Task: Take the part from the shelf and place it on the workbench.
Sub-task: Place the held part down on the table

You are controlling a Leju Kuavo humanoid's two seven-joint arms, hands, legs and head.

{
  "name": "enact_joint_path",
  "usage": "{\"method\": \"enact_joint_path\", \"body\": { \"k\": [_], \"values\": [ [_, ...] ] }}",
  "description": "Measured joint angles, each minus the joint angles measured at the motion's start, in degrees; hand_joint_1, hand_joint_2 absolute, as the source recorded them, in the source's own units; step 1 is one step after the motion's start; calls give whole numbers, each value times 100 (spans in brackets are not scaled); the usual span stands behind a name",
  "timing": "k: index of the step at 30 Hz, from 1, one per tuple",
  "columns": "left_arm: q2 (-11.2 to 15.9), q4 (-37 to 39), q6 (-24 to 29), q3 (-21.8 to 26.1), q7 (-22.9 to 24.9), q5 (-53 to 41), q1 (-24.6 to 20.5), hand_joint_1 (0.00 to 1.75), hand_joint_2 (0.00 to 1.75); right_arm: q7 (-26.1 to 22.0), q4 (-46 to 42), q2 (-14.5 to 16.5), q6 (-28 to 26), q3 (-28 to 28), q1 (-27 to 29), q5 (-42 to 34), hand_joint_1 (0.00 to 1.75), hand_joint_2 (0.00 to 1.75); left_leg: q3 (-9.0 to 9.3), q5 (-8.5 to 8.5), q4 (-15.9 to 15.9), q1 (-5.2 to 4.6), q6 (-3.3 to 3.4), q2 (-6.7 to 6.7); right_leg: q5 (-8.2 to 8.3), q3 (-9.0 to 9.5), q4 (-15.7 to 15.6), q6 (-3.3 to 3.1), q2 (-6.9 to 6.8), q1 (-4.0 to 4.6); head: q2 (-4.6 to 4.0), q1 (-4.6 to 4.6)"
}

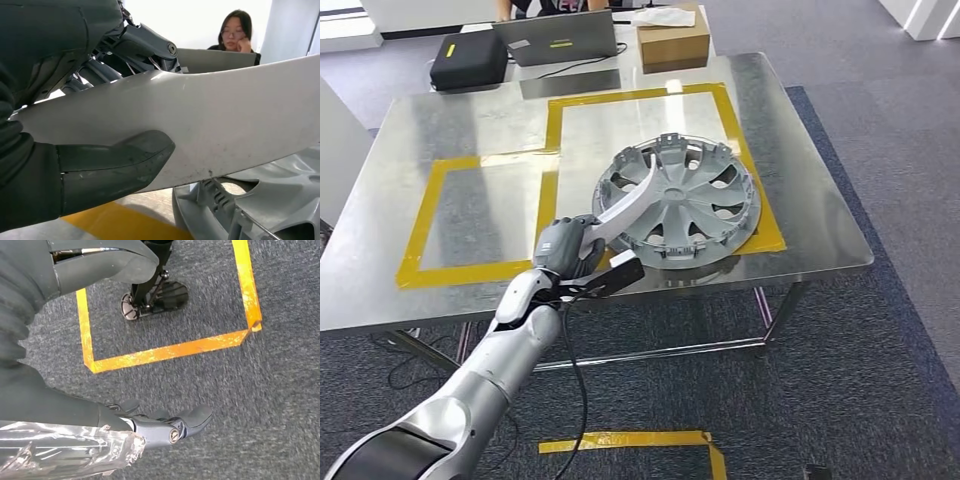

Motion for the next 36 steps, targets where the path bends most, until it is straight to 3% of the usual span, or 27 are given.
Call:
{"method": "enact_joint_path", "body": {
  "k": [1,2,3,4,6,7,8,12,15,16,17,18,20,21,22,25,27,28,31,32,33,34,36],
  "values": [
    [4,14,3,23,-2,3,4,175,175,1,0,0,-5,0,5,9,0,175,-206,-72,272,-29,44,-1,-34,38,-2,-24,7,42,0,-2],
    [8,29,7,49,-4,7,8,175,175,1,-1,0,-9,0,10,21,0,175,-329,-33,360,-73,116,-2,-72,85,-4,-49,18,94,0,-5],
    [10,42,13,75,-8,11,10,175,175,2,-1,0,-13,0,13,31,0,175,-341,134,226,-133,222,-5,-112,146,-9,-76,29,155,0,-9],
    [12,51,22,103,-14,14,9,175,175,2,-1,2,-16,0,15,42,0,175,-267,399,-77,-217,375,-13,-152,220,-23,-106,38,217,0,-14],
    [17,65,52,155,-33,22,0,175,175,1,7,33,-19,-1,9,54,0,175,-50,911,-800,-434,748,-49,-226,352,-70,-155,57,312,0,4],
    [20,72,69,179,-45,27,-9,175,175,1,11,52,-19,-1,0,57,0,175,35,1037,-1053,-513,875,-60,-255,393,-103,-165,61,338,0,20],
    [21,78,86,201,-55,33,-16,175,175,2,15,68,-17,-2,-4,60,0,175,87,1075,-1214,-562,940,-70,-262,421,-111,-167,63,351,0,37],
    [8,97,159,277,-70,61,-35,175,175,3,15,66,-15,-2,-6,85,0,175,363,1048,-1468,-483,879,-48,-334,402,94,-92,22,375,0,56],
    [1,116,280,327,-73,109,-43,175,175,3,14,61,-19,0,-29,105,0,175,451,994,-1489,-434,817,-34,-729,-143,1005,33,-32,293,0,86],
    [1,126,308,348,-73,122,-28,175,175,4,13,58,-21,-1,-22,110,0,175,464,966,-1486,-422,788,-34,-815,-352,1263,80,-43,251,0,85],
    [3,137,324,369,-73,127,-11,175,175,4,13,56,-24,-2,-10,113,0,175,487,935,-1482,-405,758,-34,-797,-483,1357,127,-51,213,0,84],
    [4,148,332,388,-73,129,6,175,175,4,13,53,-25,-3,1,115,0,175,521,899,-1474,-381,722,-34,-638,-507,1237,178,-60,177,0,85],
    [4,160,347,414,-74,130,23,175,175,5,14,47,-26,-4,8,118,0,175,602,810,-1442,-330,633,-34,-118,-311,561,284,-88,113,0,87],
    [7,164,357,423,-74,131,22,175,175,6,17,50,-25,-4,5,119,0,175,622,771,-1408,-316,591,-34,21,-207,228,307,-103,104,0,99],
    [9,168,369,431,-74,133,19,175,175,7,21,54,-23,-3,-3,119,0,175,611,738,-1370,-317,558,-35,89,-133,28,269,-111,102,0,105],
    [19,181,391,450,-75,135,24,175,175,8,26,61,-23,-3,2,120,0,175,546,680,-1279,-343,503,-33,73,-80,-30,51,-108,110,0,80],
    [22,183,401,458,-79,134,12,175,175,7,25,62,-25,-5,9,121,0,175,496,591,-1125,-333,434,-31,79,-33,-44,-3,-105,85,0,56],
    [24,183,421,463,-79,131,2,175,175,7,23,61,-27,-6,3,122,0,175,391,480,-900,-313,386,-30,73,-7,-56,-29,-103,71,0,48],
    [37,189,587,494,-60,118,15,175,175,4,20,60,-67,-7,-7,128,0,175,-181,32,155,-229,270,-26,43,17,-61,-75,-97,70,0,28],
    [48,194,660,514,-48,114,27,175,175,1,20,64,-101,-7,-3,131,0,175,-306,6,332,-212,259,-25,37,22,-61,-79,-91,71,0,27],
    [65,200,731,540,-35,111,34,175,175,-3,20,73,-144,-7,0,134,0,175,-326,99,298,-204,264,-25,32,31,-61,-81,-81,74,0,27],
    [88,205,798,570,-21,112,34,175,175,-7,20,84,-185,-7,1,140,0,175,-238,296,52,-203,287,-26,27,46,-62,-81,-68,81,0,26],
    [150,220,905,644,-4,122,9,175,175,-10,21,118,-234,-7,-1,160,0,175,92,742,-716,-228,390,-27,17,72,-70,-78,-45,93,0,31]
  ]
}}
